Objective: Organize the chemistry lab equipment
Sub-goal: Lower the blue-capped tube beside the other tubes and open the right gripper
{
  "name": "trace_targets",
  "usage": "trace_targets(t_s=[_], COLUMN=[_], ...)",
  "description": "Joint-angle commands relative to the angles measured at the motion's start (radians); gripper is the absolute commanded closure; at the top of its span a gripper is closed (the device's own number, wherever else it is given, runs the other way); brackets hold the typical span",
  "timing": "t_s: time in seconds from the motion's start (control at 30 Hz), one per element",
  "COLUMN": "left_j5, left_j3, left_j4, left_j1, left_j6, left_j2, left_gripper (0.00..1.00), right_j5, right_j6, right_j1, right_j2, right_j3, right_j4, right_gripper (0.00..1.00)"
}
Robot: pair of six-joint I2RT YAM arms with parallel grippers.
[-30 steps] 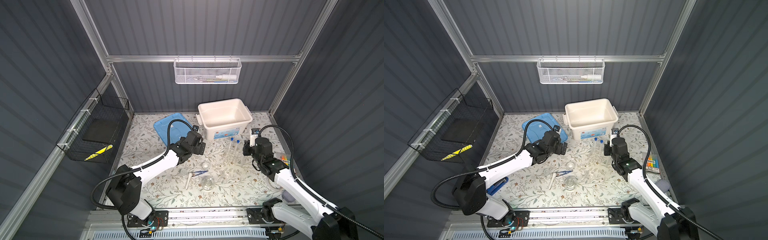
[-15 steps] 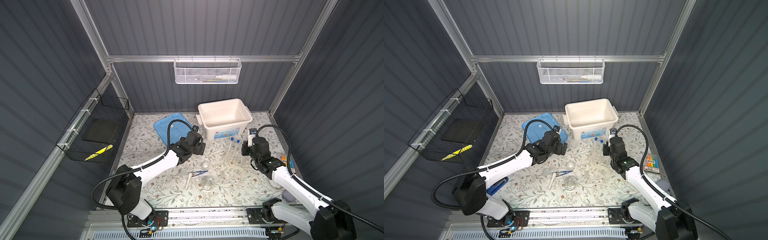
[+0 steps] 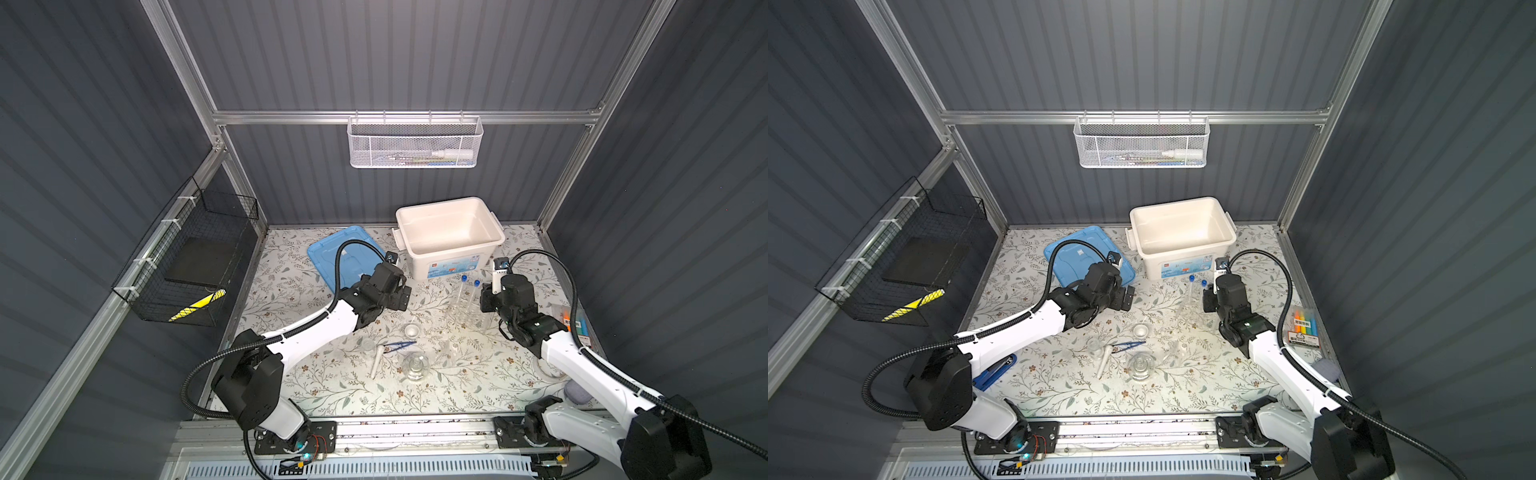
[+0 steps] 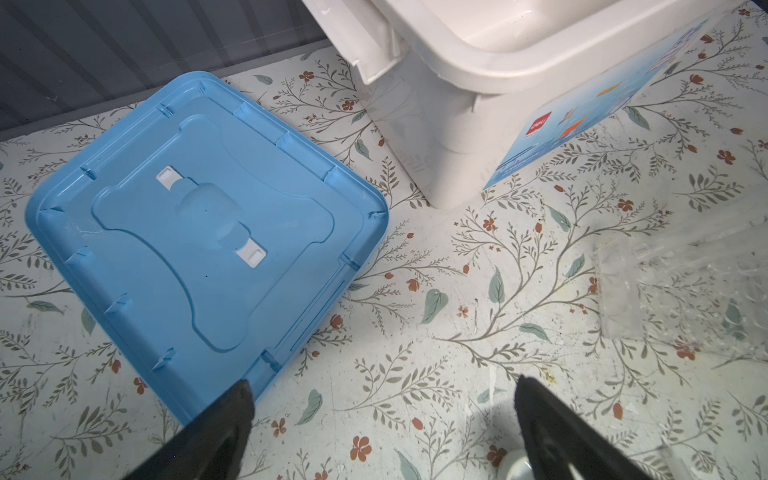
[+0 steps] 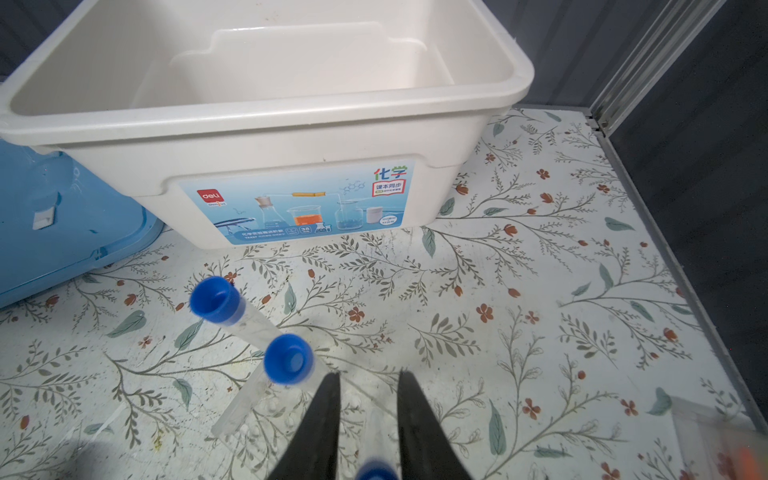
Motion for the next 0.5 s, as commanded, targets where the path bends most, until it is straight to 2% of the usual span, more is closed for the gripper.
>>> trace_targets(t_s=[0.0,0.17,0.47], left_j5=[0.012,0.010,-0.044], left_j3=[-0.015,-0.010,-0.041], left_j4=[0.005,-0.001,-0.030], left_j1=[0.003,0.003,0.004], left_j6=[-0.018,-0.018,-0.021], left_j2=[-0.004,-0.001,-0.040], left_gripper=[0.00,0.00,0.00], right_j5=[0.010,0.007,0.018], right_j6=[-0.002,0.021,0.022], right_j1=[0.004,0.004,-0.007], right_j2=[-0.003,-0.012,-0.054], right_j3=[0.008,0.019,0.030], right_j4=[0.006,-0.001,-0.028], right_gripper=[0.70,0.59,0.13])
